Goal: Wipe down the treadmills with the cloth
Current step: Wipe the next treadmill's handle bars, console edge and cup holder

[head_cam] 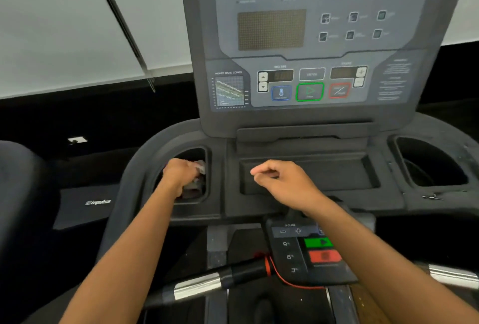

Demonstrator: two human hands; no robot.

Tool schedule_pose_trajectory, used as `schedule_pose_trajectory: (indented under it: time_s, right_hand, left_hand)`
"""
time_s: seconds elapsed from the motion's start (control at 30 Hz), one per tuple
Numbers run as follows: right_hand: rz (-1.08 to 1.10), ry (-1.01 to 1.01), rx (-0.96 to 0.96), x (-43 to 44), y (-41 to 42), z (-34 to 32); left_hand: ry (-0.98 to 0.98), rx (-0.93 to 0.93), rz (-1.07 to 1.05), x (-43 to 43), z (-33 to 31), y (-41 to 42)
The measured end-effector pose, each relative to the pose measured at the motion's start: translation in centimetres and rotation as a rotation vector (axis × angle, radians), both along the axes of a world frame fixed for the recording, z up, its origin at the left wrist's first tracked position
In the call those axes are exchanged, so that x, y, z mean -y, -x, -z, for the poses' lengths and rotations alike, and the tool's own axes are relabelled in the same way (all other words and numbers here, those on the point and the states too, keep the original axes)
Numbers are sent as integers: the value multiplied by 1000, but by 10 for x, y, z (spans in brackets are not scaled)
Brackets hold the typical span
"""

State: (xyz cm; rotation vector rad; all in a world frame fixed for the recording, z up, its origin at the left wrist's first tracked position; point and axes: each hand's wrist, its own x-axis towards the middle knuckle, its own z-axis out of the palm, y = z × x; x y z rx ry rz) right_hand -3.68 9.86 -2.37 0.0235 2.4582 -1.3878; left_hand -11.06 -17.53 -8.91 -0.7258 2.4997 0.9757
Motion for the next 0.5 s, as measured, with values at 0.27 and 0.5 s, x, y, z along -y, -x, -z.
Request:
schedule_pose_trajectory:
  time_s: [0.27, 0.5]
  right_hand:
    - [55, -15, -57, -41, -27, -19]
    - [144, 367, 56, -95, -54, -42]
  left_hand:
    - [-493, -348, -342, -34, -67, -41]
    - [-918, -88, 252, -149, -134, -85]
